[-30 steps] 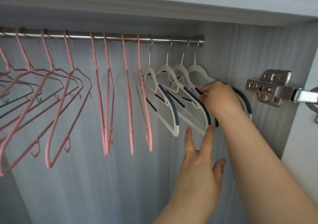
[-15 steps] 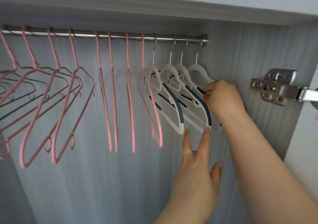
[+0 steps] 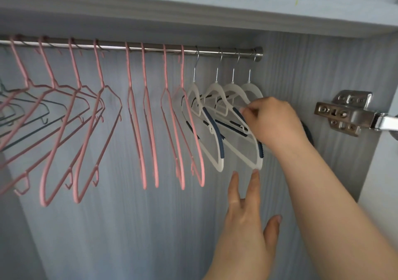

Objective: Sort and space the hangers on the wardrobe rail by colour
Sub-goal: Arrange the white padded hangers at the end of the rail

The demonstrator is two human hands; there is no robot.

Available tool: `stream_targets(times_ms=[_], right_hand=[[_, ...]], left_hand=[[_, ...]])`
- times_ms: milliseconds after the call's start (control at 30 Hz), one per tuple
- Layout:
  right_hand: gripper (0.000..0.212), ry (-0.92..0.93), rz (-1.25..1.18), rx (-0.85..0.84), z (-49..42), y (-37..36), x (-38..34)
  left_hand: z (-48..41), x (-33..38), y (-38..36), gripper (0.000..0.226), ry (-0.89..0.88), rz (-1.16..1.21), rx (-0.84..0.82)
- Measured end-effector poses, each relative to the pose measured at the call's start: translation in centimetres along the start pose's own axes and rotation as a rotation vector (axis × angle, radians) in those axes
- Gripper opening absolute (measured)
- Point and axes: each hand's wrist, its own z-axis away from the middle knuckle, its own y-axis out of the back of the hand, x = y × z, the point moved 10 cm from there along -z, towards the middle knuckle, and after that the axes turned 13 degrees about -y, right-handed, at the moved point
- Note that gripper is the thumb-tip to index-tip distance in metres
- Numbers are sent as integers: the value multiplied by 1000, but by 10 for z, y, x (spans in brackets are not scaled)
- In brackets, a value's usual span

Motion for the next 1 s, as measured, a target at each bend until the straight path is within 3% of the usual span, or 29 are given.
stream_targets(times_ms=[100,167,333,567,700,867,933,1000], right_hand=[[38,-12,125,-119,3,-22,-7],[40,-59,80,-234,5,-40,-8],[39,-194,-343,-462,12,-74,-11],[28,-403,-717,-680,34,-98,-9],[21,-449,-953,-704,39,-100,-14],[28,-509,-1028,-568,34,-89,-5],[12,-476,-1035,-515,29,-83,-5],[10,-463,-1046,-513,28,-80,-8]], left_hand=[[1,-1,5,71,14,-1,37],[1,-3,7,77,17,-17,50],[-5,-2,15,80,-13,-19,82],[3,-7,31,74,10,-162,116],[10,-4,36,69,-25,-213,157],[16,-4,40,69,-40,-198,232],[17,-5,41,69,-32,-188,241],[17,-8,39,69,0,-177,220]])
